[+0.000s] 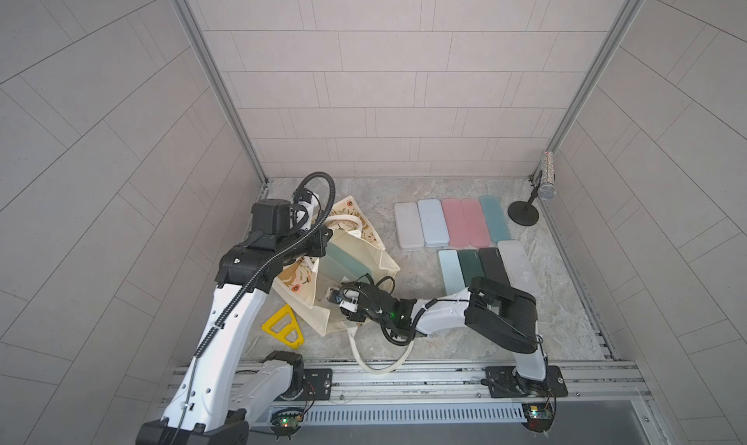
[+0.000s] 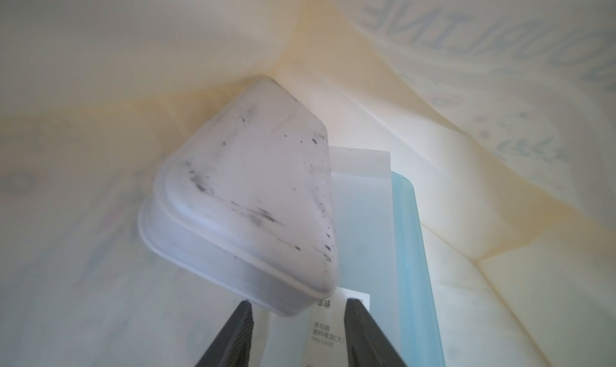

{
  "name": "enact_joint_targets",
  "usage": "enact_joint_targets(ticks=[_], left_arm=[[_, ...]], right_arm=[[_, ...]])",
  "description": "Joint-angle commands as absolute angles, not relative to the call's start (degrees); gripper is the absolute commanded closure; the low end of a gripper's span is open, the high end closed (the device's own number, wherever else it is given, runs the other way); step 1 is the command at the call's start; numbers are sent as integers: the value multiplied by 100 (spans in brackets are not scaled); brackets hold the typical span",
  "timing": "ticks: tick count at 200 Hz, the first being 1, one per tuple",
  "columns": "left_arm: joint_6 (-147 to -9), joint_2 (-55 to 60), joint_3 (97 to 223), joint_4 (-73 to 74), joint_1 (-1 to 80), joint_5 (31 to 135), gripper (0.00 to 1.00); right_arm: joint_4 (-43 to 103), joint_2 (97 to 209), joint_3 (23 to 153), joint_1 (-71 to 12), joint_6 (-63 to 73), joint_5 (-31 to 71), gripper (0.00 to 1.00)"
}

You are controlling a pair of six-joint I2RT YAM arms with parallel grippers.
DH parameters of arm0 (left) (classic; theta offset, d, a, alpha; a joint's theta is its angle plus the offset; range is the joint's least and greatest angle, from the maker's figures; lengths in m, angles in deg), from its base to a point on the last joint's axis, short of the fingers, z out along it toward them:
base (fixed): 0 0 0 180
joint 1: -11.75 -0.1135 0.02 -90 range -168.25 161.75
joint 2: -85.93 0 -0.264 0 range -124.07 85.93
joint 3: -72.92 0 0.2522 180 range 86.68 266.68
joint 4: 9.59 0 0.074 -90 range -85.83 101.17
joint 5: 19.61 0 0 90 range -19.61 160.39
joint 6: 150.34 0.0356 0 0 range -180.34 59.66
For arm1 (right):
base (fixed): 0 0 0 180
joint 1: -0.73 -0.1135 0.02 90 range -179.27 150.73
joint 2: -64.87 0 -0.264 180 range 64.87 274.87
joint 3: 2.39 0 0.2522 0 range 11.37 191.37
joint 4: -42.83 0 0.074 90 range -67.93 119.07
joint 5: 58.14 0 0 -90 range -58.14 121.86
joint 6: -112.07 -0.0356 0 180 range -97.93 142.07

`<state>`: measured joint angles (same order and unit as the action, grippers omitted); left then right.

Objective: Take out the pencil case from the canvas bag
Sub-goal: Pick up the pencil case from the canvas bag.

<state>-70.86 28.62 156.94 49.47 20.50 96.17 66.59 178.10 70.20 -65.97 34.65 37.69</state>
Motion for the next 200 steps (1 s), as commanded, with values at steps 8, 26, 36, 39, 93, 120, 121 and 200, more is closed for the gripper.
enact_joint_targets(ticks=[8,26,36,39,93,120,121,200], left_arm=[[-7093,2952,15877,4601,2045,9714,100],[-7108,2943,15866,4582,2046,9735,100],[-7112,2935,15866,4581,2050,9746,100],[-7111,2938,15866,4578,2046,9743,100],[-7115,2927,15875,4557,2045,9760,100],[-7117,2925,15876,4563,2045,9770,100],[-7116,2929,15880,4564,2045,9767,100],[-7109,2911,15911,4594,2045,9764,100]], right_arm=[[6821,17538,6731,-6510,2185,2932,52],[6778,17559,6655,-6510,2154,2814,53],[6718,17587,6646,-6510,2191,2895,53],[6692,17595,6646,-6510,2185,2938,53],[6262,17521,6742,-6518,3368,3600,47],[6007,17685,7066,-6571,4474,3562,41],[5978,17693,7086,-6576,4509,3555,40],[5408,18398,7925,-6993,5682,3542,26]])
